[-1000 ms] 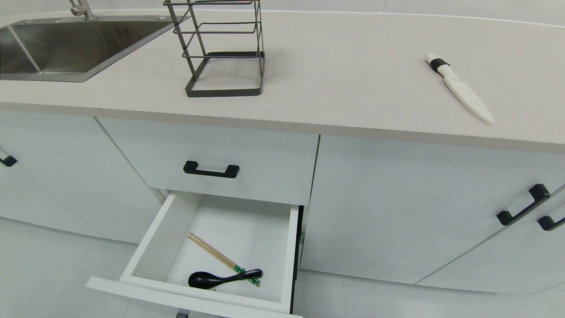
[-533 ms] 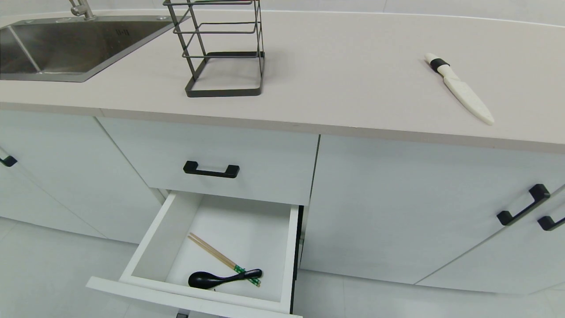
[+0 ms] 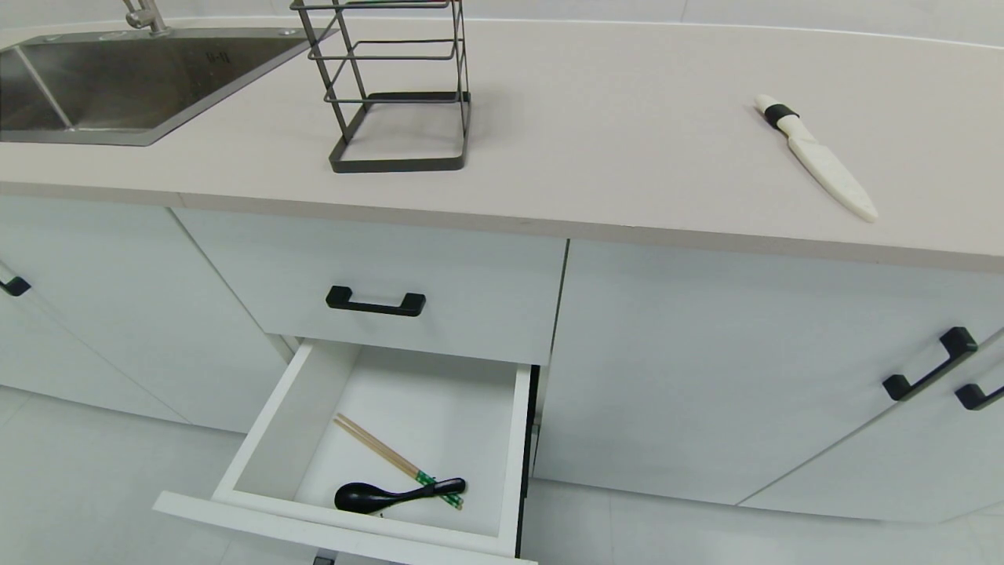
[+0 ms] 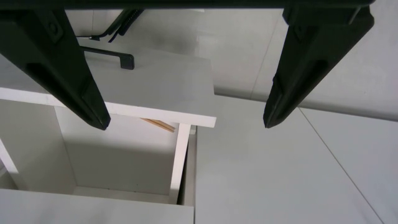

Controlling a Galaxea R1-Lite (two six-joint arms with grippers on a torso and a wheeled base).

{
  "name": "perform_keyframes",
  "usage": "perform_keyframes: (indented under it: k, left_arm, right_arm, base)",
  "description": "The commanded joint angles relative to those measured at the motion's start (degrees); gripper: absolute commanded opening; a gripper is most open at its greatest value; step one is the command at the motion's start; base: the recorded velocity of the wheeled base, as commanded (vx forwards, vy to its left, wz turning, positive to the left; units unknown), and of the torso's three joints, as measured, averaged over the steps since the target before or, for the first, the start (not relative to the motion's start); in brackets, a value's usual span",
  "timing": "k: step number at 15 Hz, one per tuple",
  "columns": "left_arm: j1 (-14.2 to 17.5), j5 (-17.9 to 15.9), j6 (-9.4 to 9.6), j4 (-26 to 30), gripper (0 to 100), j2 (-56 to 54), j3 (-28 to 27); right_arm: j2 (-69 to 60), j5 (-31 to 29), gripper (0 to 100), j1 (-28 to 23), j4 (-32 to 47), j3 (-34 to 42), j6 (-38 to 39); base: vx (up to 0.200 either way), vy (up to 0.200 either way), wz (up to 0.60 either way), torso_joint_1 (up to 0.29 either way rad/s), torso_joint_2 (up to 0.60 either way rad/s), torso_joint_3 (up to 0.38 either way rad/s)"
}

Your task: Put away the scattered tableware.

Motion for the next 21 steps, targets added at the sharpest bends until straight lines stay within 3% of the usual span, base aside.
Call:
perform_keyframes:
  k: [1, 5, 6, 19, 21]
  left_arm:
    - [0.0, 0.0, 0.0, 0.0, 100, 0.1, 0.0]
    - [0.0, 0.0, 0.0, 0.0, 100, 0.1, 0.0]
    - [0.0, 0.0, 0.0, 0.0, 100, 0.1, 0.0]
    - [0.0, -0.2, 0.0, -0.1, 100, 0.1, 0.0]
    - [0.0, 0.0, -1.05, -0.4, 100, 0.0, 0.0]
  right_arm:
    - [-0.6, -0.1, 100, -0.1, 0.0, 0.0, 3.9]
    - [-0.6, -0.9, 100, -0.1, -0.1, 0.2, 17.2]
    - [-0.6, -4.7, 100, -0.1, -0.1, 0.2, 20.5]
    - [-0.6, -3.8, 100, 0.0, 0.0, 0.1, 19.4]
    - [-0.6, -4.2, 100, -0.1, 0.0, 0.1, 20.2]
  base:
    - [0.0, 0.0, 0.0, 0.0, 0.0, 0.0]
    - [0.0, 0.0, 0.0, 0.0, 0.0, 0.0]
    - [0.0, 0.0, 0.0, 0.0, 0.0, 0.0]
    - [0.0, 0.0, 0.0, 0.0, 0.0, 0.0]
    - [0.0, 0.0, 0.0, 0.0, 0.0, 0.0]
